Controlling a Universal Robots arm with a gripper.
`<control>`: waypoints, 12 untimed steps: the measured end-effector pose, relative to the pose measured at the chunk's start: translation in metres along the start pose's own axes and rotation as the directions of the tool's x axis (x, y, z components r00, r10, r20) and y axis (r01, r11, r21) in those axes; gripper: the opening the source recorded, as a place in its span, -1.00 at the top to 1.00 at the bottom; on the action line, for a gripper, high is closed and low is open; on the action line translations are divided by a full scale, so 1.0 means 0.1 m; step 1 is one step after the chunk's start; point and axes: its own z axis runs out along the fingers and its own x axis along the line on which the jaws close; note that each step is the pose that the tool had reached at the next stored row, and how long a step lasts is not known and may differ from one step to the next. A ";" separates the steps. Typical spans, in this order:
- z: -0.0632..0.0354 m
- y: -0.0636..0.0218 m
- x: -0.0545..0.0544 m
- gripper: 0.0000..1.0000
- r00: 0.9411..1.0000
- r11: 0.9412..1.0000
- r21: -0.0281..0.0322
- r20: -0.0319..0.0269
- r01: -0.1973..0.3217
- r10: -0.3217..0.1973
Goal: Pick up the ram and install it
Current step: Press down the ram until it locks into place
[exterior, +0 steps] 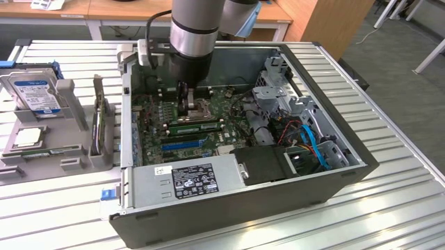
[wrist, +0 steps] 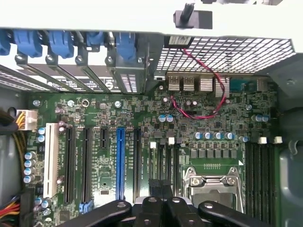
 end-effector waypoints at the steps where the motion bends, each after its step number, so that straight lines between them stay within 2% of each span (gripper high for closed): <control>1: -0.018 0.001 0.00 0.80 1.000 1.000 0.000 0.000 0.000 0.000; 12: -0.221 0.015 -0.01 0.80 1.000 1.000 0.000 0.000 0.000 0.000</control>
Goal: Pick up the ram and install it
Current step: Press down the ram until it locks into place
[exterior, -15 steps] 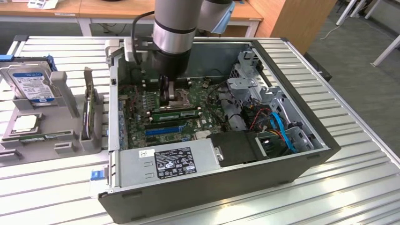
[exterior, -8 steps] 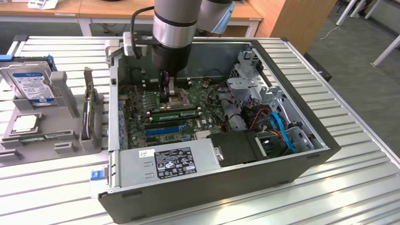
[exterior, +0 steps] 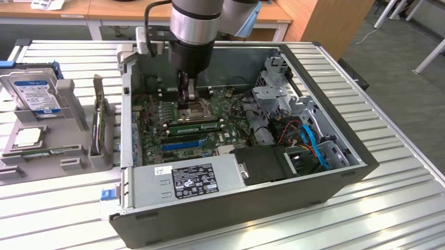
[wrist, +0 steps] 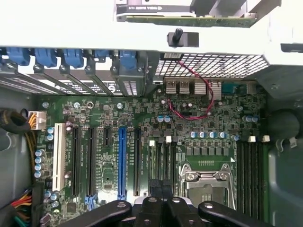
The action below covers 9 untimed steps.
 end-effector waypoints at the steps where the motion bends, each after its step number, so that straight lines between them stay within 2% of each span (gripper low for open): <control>1: -0.019 0.001 0.00 0.80 1.000 1.000 0.000 0.000 0.000 0.000; 9: -0.203 0.014 -0.01 0.80 1.000 1.000 0.000 0.000 0.000 0.000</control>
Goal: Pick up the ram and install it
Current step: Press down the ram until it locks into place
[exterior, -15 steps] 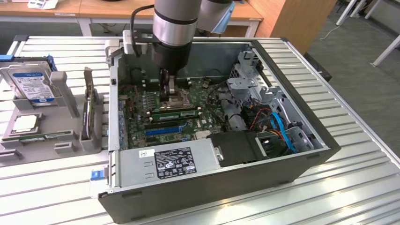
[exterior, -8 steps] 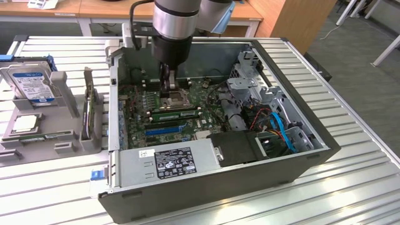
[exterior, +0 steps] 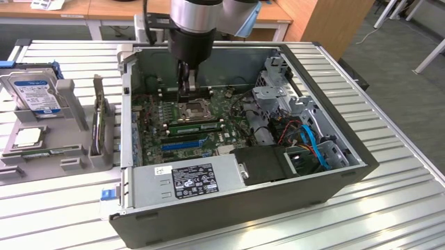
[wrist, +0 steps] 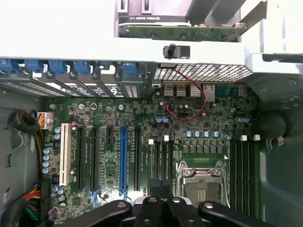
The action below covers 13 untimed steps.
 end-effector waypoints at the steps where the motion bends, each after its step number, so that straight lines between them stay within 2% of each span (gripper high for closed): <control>1: -0.024 0.002 0.00 0.80 1.000 1.000 0.000 0.000 0.000 0.000; 13: -0.239 0.016 -0.01 0.80 1.000 1.000 0.000 0.000 0.000 0.000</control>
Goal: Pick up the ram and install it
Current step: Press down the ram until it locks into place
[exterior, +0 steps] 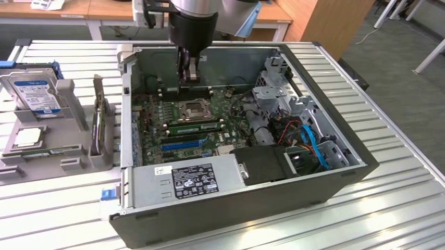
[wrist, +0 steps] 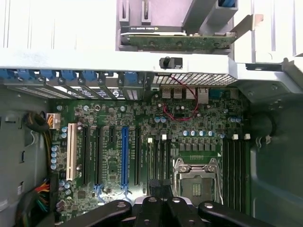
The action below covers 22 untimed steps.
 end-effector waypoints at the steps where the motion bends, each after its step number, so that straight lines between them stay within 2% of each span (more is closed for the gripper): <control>1: -0.016 0.001 0.00 0.80 1.000 1.000 0.000 0.000 0.000 0.000; 8: -0.103 0.007 -0.01 0.80 1.000 1.000 0.000 0.000 0.000 0.000; 16: -0.105 -0.003 -0.01 0.80 1.000 1.000 0.000 0.000 0.001 -0.001; 22: -0.116 -0.185 -0.01 0.80 1.000 1.000 0.000 0.000 0.001 -0.001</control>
